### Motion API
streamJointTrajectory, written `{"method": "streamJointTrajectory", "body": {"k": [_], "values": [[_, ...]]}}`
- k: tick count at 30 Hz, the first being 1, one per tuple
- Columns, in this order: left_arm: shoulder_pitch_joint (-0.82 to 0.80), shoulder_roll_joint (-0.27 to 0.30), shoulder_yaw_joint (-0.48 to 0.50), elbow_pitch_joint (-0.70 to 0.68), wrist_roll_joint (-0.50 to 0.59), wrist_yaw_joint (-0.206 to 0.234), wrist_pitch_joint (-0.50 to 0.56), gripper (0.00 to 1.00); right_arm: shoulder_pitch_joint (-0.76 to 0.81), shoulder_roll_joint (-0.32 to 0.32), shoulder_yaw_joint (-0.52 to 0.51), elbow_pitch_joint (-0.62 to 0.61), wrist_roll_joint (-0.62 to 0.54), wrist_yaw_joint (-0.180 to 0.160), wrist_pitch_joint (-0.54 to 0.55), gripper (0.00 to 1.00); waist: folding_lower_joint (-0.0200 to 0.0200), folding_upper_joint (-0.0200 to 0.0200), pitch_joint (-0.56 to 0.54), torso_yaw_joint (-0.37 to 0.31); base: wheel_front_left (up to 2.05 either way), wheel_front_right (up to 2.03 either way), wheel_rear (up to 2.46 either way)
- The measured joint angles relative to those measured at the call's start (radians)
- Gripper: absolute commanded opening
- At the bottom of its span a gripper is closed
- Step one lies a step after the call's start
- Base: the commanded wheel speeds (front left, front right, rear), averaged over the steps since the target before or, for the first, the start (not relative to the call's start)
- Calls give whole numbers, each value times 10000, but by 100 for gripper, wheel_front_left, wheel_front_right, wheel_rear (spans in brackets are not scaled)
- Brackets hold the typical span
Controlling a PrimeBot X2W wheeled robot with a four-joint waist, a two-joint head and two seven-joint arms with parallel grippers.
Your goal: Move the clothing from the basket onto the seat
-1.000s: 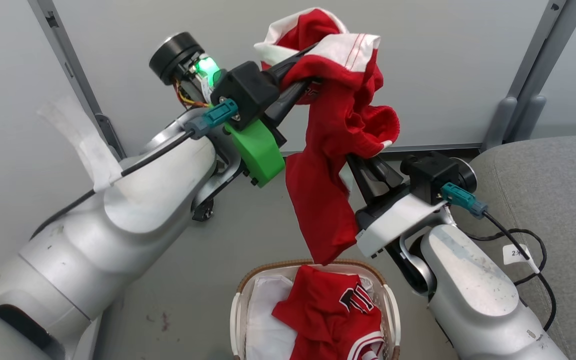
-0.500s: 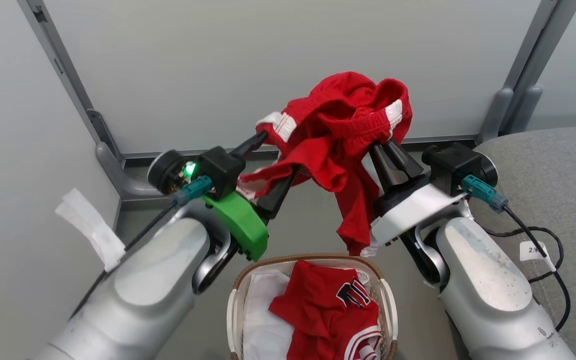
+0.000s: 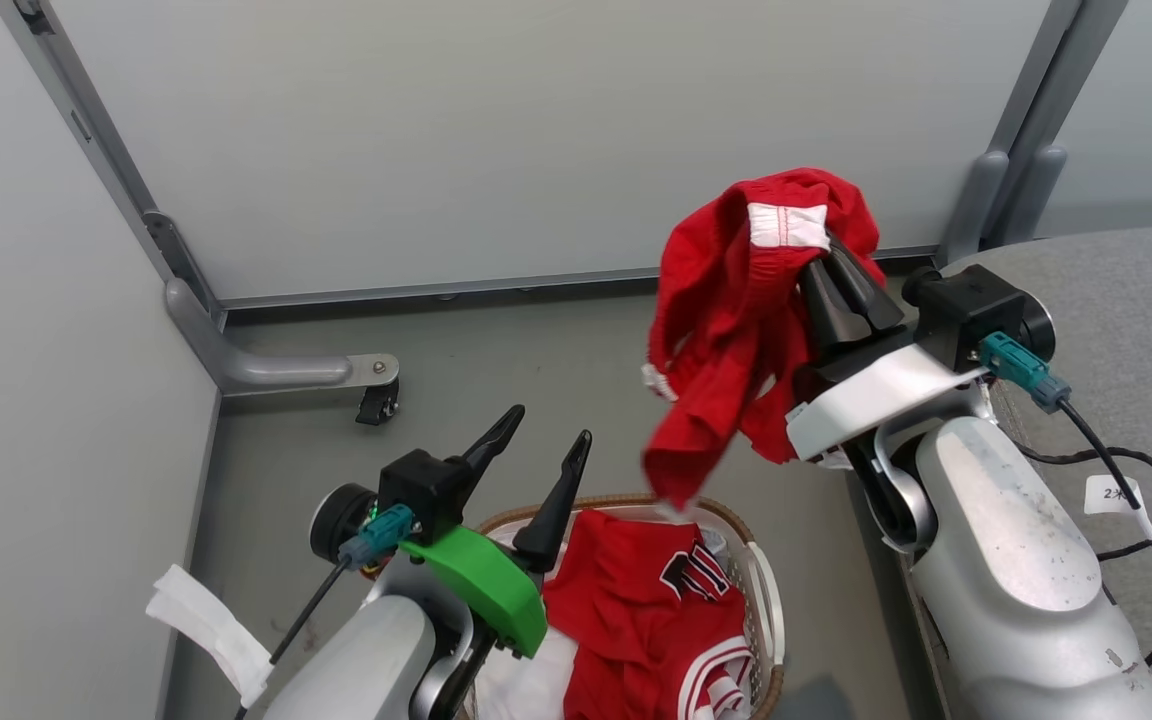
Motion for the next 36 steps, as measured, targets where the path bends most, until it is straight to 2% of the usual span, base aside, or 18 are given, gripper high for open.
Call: {"method": "streamJointTrajectory", "body": {"k": [8,19,28,36], "values": [[630,-318,675,-506,612,0,0,100,103,2,-499,-79,-194,-2,0,0,0,0,85,-130,0,0,0],[1190,-568,871,-819,886,0,-2,100,219,6,-782,-148,-215,0,2,0,0,0,147,-552,0,0,0],[1181,-571,700,-982,1062,0,0,100,-40,6,-573,-274,12,0,0,0,0,0,422,-1841,0,0,0],[934,-522,481,-1003,1112,0,0,100,-110,-8,-905,-326,-38,-2,0,0,0,0,781,-3236,0,0,0]]}}
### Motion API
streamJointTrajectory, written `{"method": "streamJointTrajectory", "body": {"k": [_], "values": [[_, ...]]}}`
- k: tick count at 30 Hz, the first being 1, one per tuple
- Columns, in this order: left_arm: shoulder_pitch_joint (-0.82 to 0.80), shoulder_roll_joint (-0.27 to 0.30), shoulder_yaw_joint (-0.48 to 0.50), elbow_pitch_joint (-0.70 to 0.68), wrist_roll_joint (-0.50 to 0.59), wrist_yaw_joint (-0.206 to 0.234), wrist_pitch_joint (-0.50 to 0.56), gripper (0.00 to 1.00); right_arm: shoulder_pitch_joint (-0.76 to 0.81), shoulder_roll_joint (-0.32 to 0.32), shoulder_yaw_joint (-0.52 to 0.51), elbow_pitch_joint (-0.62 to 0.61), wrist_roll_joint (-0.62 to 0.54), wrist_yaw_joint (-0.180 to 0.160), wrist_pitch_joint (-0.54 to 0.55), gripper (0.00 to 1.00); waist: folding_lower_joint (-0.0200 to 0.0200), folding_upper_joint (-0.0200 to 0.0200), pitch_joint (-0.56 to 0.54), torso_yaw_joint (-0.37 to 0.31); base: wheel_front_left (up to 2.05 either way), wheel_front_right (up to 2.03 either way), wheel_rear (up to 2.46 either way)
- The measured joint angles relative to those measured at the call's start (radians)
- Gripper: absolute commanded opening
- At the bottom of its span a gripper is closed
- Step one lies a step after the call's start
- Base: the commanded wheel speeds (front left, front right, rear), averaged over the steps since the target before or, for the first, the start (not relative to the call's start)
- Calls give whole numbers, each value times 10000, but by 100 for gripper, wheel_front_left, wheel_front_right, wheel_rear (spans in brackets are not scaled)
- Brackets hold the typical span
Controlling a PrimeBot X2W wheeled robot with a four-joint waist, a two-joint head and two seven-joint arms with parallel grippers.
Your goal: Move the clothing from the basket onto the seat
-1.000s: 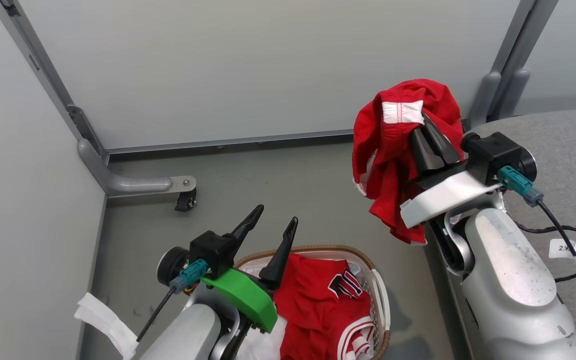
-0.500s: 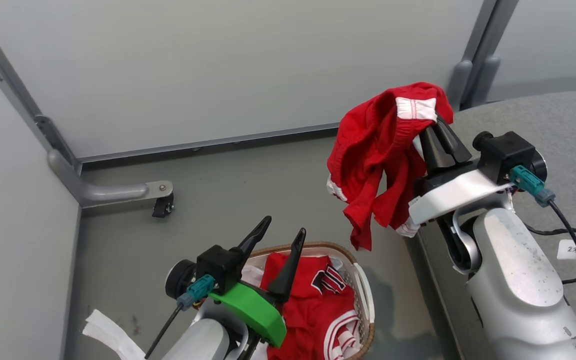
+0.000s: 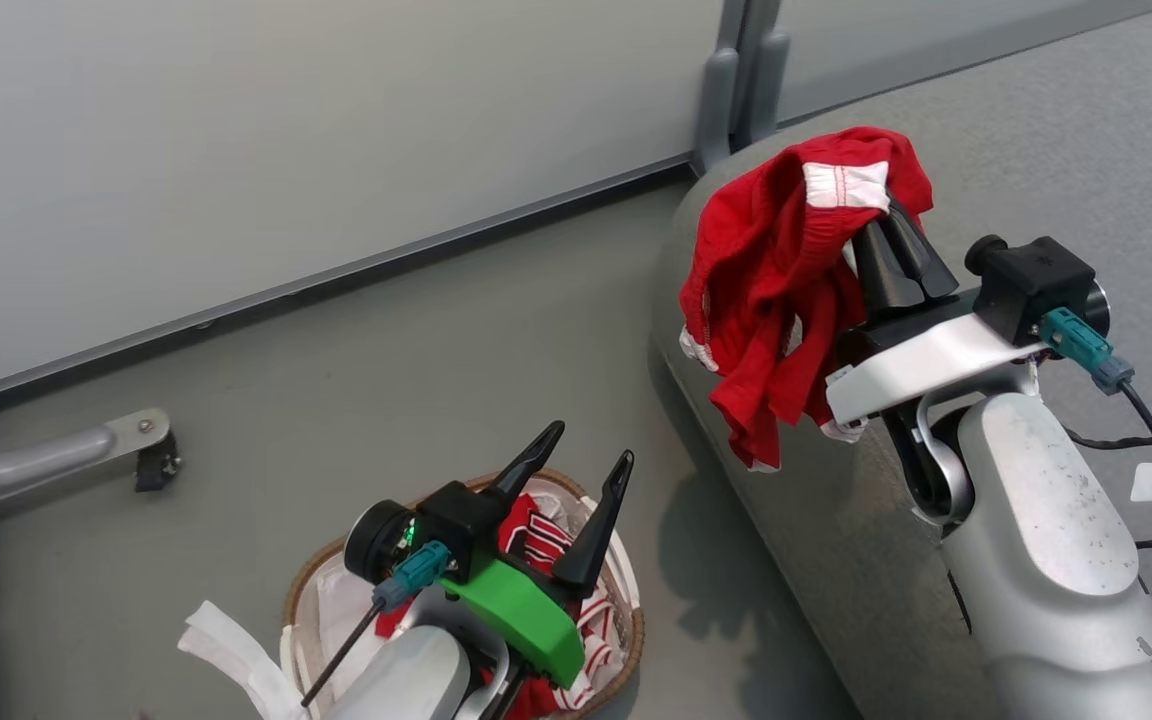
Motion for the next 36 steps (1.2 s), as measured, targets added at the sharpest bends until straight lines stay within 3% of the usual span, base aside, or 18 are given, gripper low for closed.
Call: {"method": "streamJointTrajectory", "body": {"k": [10,17,24,36], "values": [[-324,205,-215,-100,140,0,0,100,-18,-2,-481,-8,29,0,0,0,0,0,646,-1323,0,0,0],[-615,403,-399,-261,199,0,0,100,-524,2,-1156,111,-52,2,2,0,0,0,1264,-1469,0,0,0],[-1311,570,-704,-483,349,0,0,100,-2201,-25,-2500,679,8,0,2,0,0,0,2044,-1175,0,0,0],[-2828,1292,-849,-999,961,0,0,100,-6334,-2433,-3952,1427,-1402,2,0,0,2,0,4195,-225,0,0,0]]}}
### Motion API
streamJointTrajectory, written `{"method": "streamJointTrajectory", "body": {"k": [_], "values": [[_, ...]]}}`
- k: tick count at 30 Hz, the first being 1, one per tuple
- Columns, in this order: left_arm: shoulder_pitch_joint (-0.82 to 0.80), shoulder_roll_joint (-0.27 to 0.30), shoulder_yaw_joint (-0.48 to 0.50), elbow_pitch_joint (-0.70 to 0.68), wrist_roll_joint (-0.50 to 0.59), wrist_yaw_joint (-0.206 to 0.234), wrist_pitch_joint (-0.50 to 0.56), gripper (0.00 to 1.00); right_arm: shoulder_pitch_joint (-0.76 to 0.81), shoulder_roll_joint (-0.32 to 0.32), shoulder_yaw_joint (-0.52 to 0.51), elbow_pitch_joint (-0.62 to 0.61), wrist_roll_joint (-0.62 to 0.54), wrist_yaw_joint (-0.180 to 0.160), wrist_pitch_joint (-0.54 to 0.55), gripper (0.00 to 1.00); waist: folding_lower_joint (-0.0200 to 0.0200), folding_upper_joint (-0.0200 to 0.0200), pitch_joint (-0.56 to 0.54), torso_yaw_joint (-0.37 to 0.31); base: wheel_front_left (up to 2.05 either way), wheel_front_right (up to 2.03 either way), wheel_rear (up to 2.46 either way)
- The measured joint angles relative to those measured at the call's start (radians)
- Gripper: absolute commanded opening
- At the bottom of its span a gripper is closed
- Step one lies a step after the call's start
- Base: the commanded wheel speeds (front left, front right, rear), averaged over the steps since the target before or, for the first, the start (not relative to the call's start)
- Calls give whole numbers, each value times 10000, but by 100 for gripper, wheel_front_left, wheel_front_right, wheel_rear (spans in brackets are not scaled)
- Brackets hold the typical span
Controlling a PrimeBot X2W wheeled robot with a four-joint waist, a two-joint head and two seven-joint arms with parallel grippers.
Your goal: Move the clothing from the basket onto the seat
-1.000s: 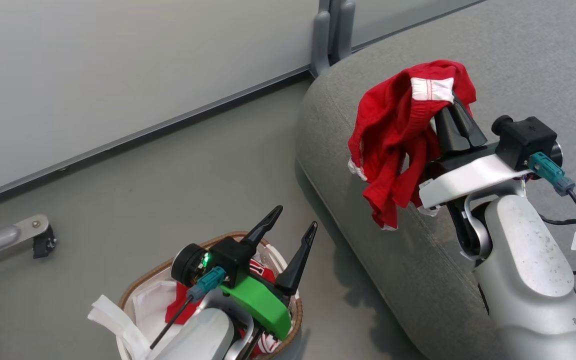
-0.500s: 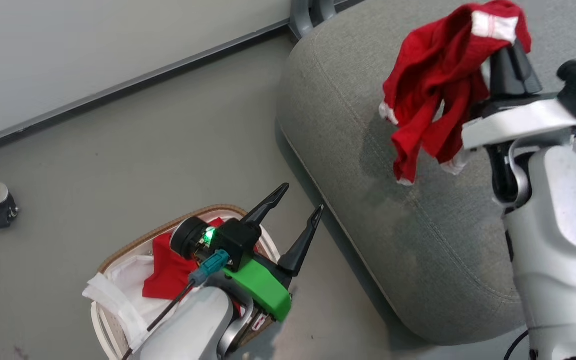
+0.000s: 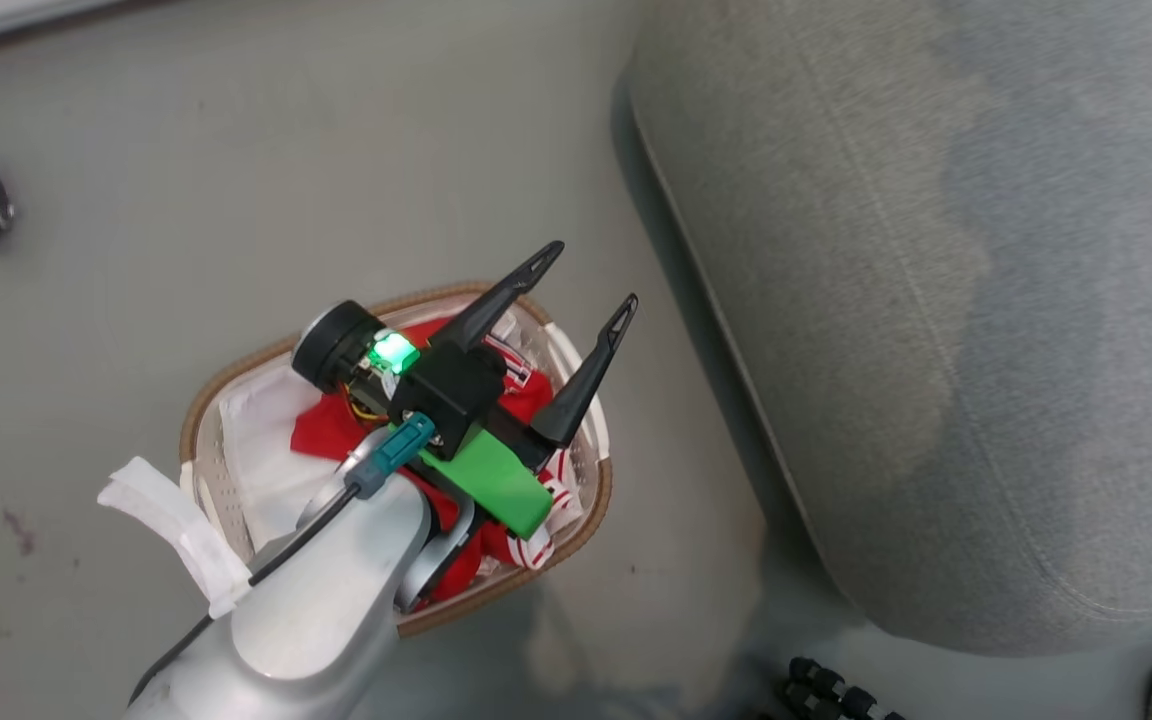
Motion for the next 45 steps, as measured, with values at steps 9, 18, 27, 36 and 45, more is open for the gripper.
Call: {"method": "streamJointTrajectory", "body": {"k": [9,18,27,36,45], "values": [[-133,-21,92,-245,282,31,0,100,-30,-522,-734,1371,-918,0,0,0,1,-1,1494,781,0,0,0],[-126,4,190,-211,414,31,0,100,1412,-439,-1758,2318,-1290,0,2,0,0,0,2260,1443,0,0,0],[74,10,224,-38,410,27,0,100,2563,-38,-2194,2506,-1191,0,0,100,0,0,2015,1266,0,0,0],[235,-188,249,36,297,17,0,100,4154,293,-1216,2456,-1076,0,0,100,-2,0,1319,1060,0,0,0],[579,-644,761,40,61,12,0,100,4730,-174,-378,1987,-525,0,0,100,-3,0,210,1081,0,0,0]]}}
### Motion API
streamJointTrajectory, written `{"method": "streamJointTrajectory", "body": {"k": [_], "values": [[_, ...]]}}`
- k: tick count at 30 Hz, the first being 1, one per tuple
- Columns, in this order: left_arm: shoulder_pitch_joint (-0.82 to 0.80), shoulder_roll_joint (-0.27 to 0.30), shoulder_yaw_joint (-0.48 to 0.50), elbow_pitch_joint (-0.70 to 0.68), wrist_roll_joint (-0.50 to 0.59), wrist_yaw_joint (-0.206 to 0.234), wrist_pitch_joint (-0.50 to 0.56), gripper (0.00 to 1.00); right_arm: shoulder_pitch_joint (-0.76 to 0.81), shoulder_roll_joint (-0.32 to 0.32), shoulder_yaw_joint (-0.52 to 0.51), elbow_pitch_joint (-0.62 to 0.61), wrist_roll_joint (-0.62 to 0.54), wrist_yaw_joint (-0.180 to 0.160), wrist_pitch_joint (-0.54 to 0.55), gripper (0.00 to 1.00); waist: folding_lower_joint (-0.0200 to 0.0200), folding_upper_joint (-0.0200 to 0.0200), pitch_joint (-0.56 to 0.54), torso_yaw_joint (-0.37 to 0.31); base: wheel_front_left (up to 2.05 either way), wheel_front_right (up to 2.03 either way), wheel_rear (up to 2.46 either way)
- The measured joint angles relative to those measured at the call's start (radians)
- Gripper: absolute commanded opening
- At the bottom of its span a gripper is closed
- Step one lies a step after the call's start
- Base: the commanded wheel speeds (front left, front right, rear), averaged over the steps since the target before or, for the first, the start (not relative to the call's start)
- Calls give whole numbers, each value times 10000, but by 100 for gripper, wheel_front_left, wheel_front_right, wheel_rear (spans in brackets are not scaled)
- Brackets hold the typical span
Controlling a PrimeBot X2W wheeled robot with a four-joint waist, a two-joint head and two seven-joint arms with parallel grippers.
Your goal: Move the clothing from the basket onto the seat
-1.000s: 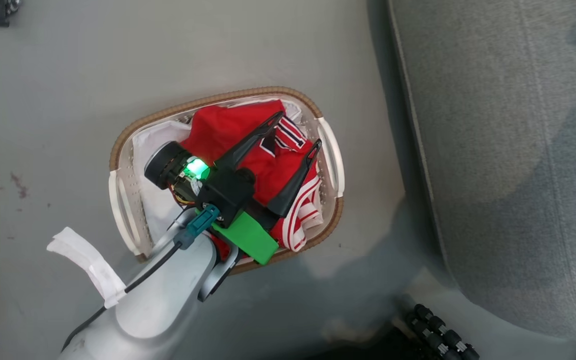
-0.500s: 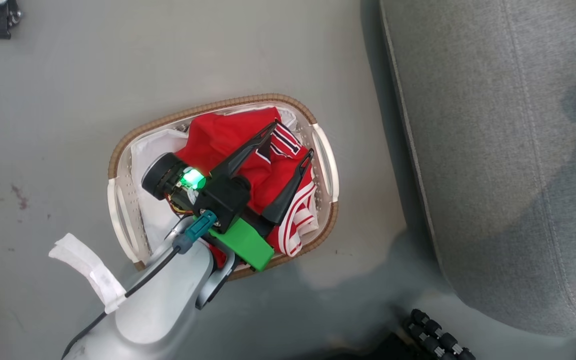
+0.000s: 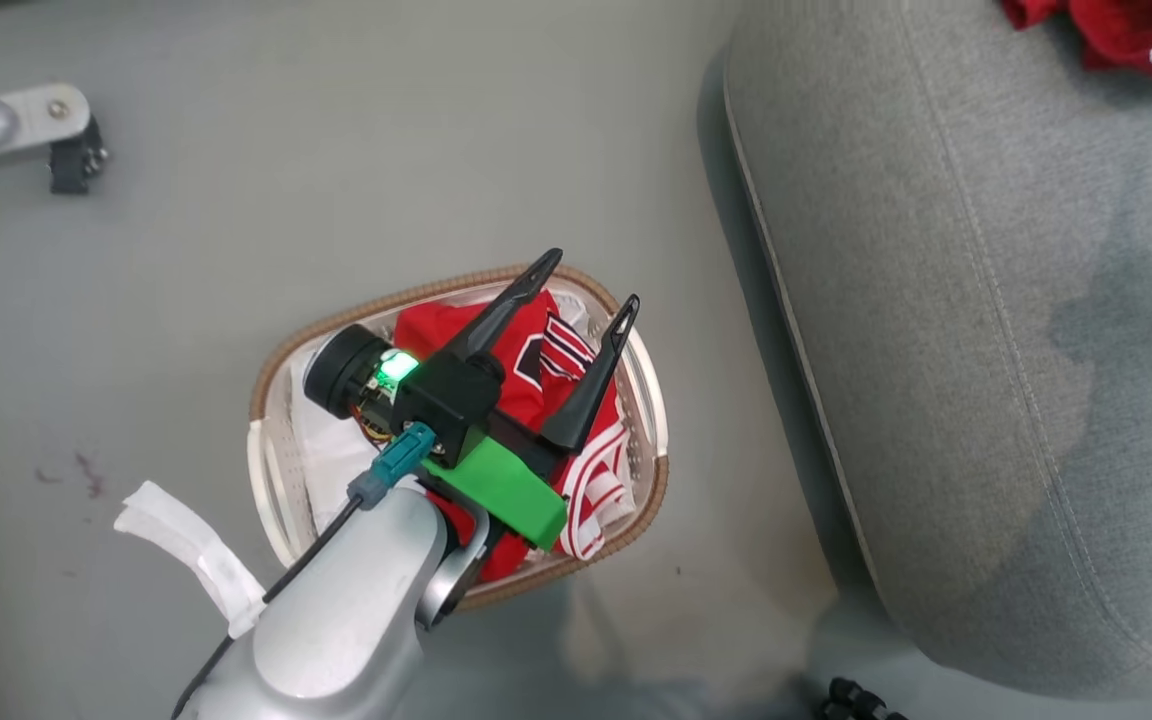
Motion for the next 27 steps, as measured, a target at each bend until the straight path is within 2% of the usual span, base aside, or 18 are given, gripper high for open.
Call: {"method": "streamJointTrajectory", "body": {"k": [4,8,12,20,27], "values": [[247,-113,493,-63,-48,-8,0,100,-16,-157,372,-167,316,0,0,100,0,0,-630,138,0,0,0],[664,-244,1532,-301,6,-10,0,100,-75,-140,640,-230,665,0,0,100,0,0,-1243,358,0,0,0],[1311,-407,2725,-368,134,-10,0,100,-85,228,1099,-188,911,0,0,100,0,0,-1862,675,0,0,0],[2682,-721,4817,-209,384,-8,0,100,433,1365,2021,-316,1221,0,0,100,0,0,-2915,1424,0,0,0],[3880,-957,5944,-17,642,-8,-2,100,1756,2215,2606,-997,1528,0,0,100,0,0,-3748,1965,0,0,0]]}}
